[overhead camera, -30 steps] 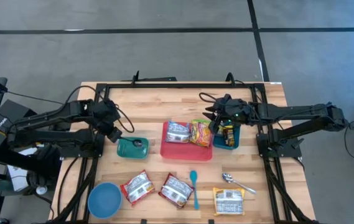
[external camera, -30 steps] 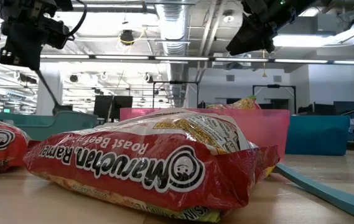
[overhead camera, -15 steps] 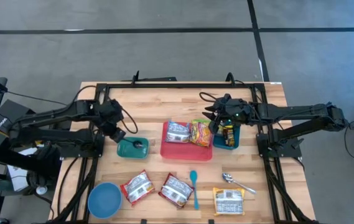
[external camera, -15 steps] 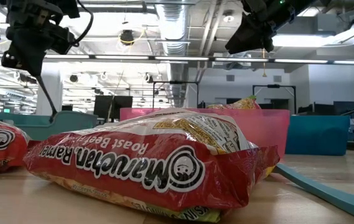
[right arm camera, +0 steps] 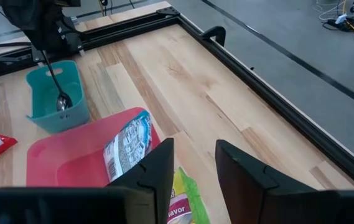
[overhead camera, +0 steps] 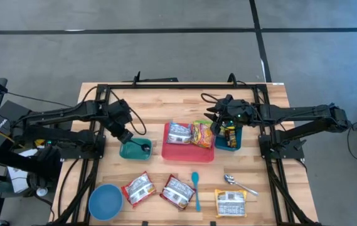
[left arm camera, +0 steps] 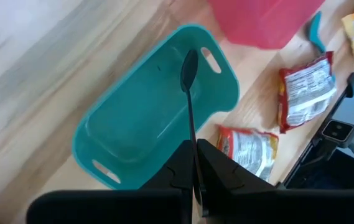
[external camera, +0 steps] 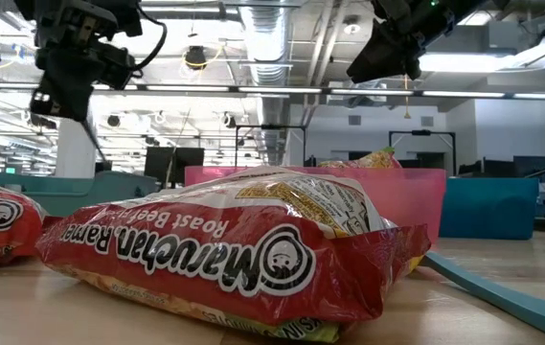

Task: Pick & Place Food Item
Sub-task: Put the black spoon into the green bin

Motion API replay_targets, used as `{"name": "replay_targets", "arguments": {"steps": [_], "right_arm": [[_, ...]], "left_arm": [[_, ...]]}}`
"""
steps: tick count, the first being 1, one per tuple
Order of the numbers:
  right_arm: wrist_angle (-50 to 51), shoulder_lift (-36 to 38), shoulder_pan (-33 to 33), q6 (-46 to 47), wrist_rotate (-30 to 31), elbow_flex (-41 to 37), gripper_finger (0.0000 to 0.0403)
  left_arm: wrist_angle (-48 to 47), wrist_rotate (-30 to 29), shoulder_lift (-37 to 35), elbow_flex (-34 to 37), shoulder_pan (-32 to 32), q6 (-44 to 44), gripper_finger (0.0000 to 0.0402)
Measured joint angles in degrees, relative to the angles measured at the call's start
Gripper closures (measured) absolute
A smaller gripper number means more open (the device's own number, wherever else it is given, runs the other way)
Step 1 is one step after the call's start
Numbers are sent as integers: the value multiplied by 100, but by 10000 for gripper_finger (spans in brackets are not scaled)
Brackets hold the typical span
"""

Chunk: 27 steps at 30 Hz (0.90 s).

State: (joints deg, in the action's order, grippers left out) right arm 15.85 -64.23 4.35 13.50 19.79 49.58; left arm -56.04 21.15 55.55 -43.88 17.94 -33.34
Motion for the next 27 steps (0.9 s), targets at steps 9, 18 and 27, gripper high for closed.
{"name": "replay_targets", "arguments": {"steps": [9,18,27], "right_arm": [[-10,0,1,0,0,0,290],[-8,0,5,0,-8,0,290],[-6,0,5,2,-15,0,290]], "left_arm": [[696,281,664,0,-1,161,399],[591,315,771,0,1,312,399],[555,321,756,2,1,299,397]]}}
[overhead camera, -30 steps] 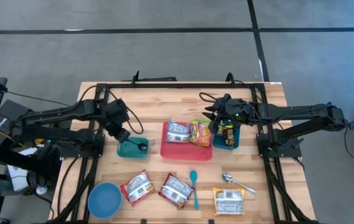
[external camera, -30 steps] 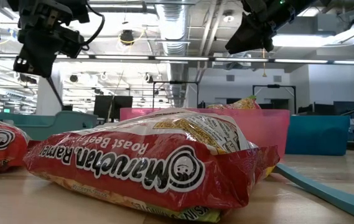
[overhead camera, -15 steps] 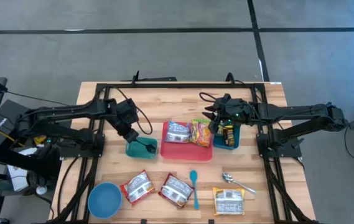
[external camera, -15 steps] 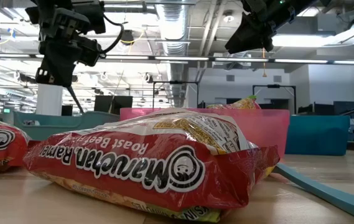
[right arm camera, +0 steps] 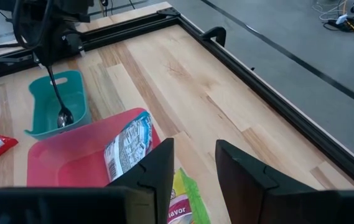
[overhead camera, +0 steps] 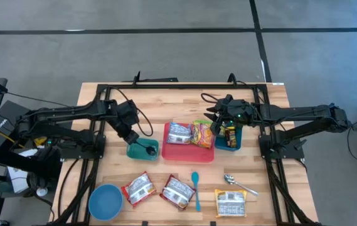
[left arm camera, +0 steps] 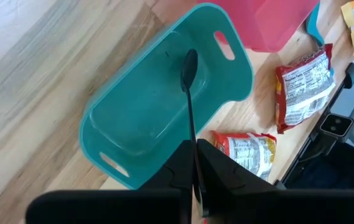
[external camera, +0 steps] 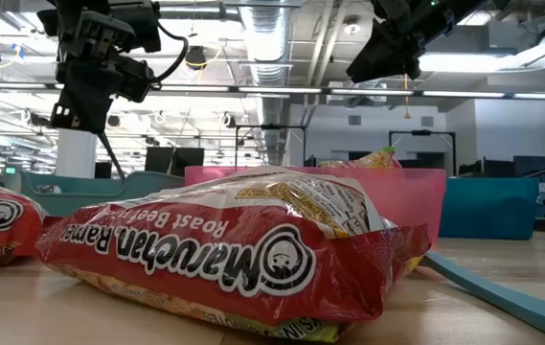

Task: Pick & Place Food Item
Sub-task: Put the black spoon into the green bin

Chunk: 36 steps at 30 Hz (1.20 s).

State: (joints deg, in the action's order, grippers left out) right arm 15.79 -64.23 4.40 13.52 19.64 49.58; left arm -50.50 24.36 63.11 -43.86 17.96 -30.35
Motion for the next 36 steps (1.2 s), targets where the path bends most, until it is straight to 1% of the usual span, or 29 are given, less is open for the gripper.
{"name": "replay_targets", "arguments": {"steps": [5,9,16,19,23,27,30,32,36], "right_arm": [[0,0,0,0,-7,0,290],[0,0,0,0,-7,0,290],[2,0,-2,0,-7,0,290],[2,0,-2,0,-7,0,290],[2,0,-2,0,-7,0,290],[2,0,-4,0,-7,0,290],[2,0,-4,0,-7,0,290],[2,0,-4,0,-7,0,290],[2,0,-4,0,-7,0,290]], "left_arm": [[37,-30,0,1,0,-8,387],[83,-69,0,1,0,-6,388],[39,-363,0,1,0,33,387],[41,-303,0,3,0,325,390],[41,-294,0,3,23,341,397],[43,-293,2,3,24,360,390],[50,-292,2,8,24,584,392],[175,-215,2,86,51,598,396],[342,236,2,379,272,601,393]]}}
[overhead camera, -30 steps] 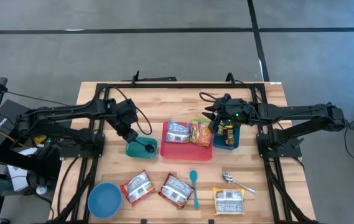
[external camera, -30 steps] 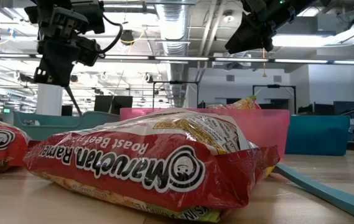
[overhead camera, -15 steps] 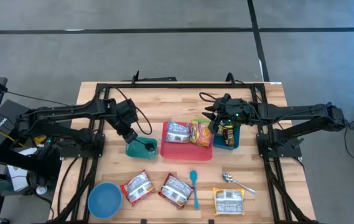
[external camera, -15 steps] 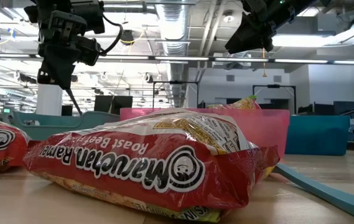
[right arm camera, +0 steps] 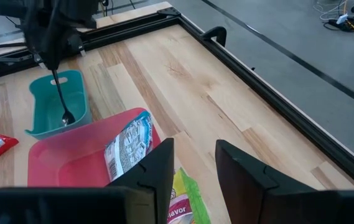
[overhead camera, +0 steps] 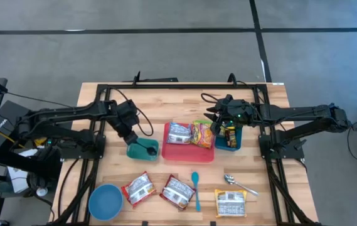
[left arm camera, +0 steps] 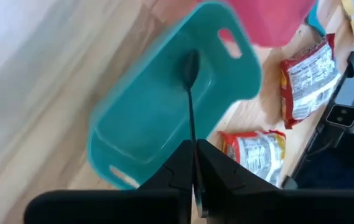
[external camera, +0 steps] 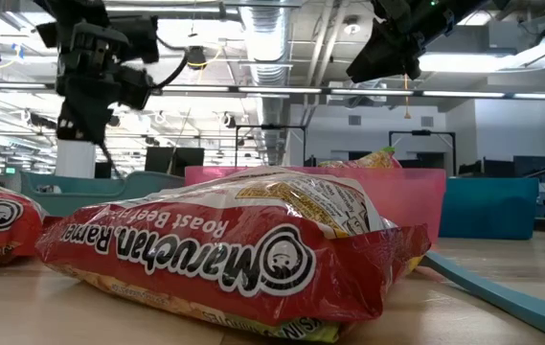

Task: Pick & Place Food Item
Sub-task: Put the black spoon into the green bin

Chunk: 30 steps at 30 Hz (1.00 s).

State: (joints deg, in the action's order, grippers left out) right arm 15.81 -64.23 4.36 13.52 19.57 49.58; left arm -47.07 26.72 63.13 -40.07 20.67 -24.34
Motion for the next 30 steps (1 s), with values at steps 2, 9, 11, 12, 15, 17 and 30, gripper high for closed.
{"name": "replay_targets", "arguments": {"steps": [2,9,11,12,15,17,30], "right_arm": [[0,0,2,0,0,0,290],[0,0,4,0,0,0,290],[0,0,4,0,2,0,290],[0,0,4,0,0,0,290],[0,0,4,-1,2,0,290],[0,0,4,-2,2,0,290],[0,0,4,-4,2,0,290]], "left_arm": [[10,84,-13,125,138,14,391],[231,272,-26,321,575,342,394],[439,403,-24,429,646,352,392],[478,438,-24,476,666,352,391],[493,479,-24,581,706,352,392],[489,482,-24,609,707,353,392],[496,428,-17,614,707,310,368]]}}
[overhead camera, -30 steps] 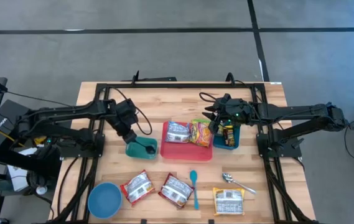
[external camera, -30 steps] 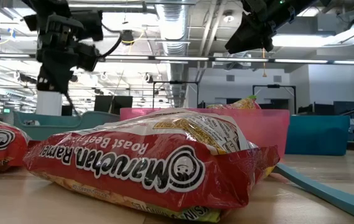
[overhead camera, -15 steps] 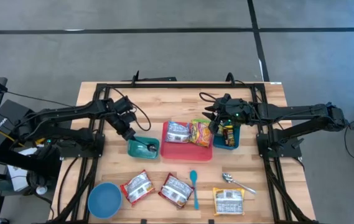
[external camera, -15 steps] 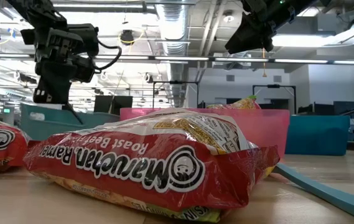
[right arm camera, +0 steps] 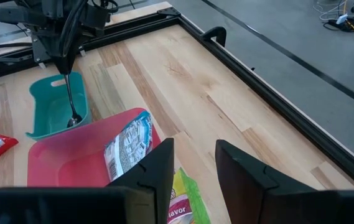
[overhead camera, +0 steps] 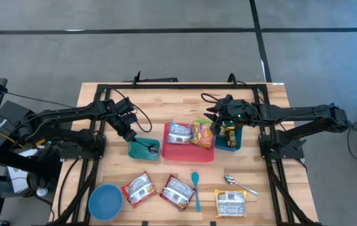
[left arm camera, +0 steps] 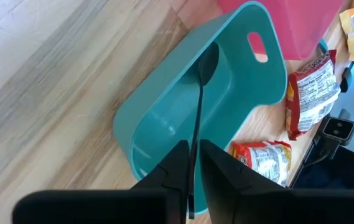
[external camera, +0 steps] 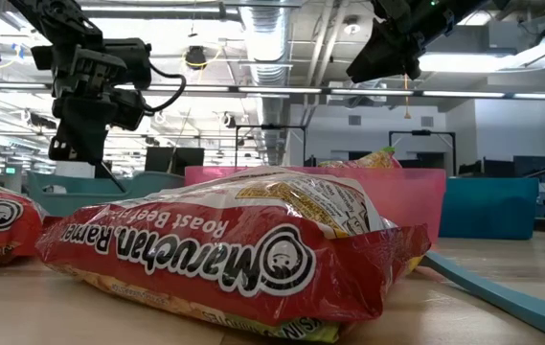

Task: Pick & Place Food Item
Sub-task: Put the black spoon into the green bin

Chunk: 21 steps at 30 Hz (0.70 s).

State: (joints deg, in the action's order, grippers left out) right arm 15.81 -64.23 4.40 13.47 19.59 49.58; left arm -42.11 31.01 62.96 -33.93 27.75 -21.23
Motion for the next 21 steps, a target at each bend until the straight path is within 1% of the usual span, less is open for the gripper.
{"name": "replay_targets", "arguments": {"steps": [9,21], "right_arm": [[-1,0,0,2,0,0,290],[-4,0,0,2,0,0,290]], "left_arm": [[4,33,0,0,0,-49,351],[-45,33,0,0,0,-170,303]]}}
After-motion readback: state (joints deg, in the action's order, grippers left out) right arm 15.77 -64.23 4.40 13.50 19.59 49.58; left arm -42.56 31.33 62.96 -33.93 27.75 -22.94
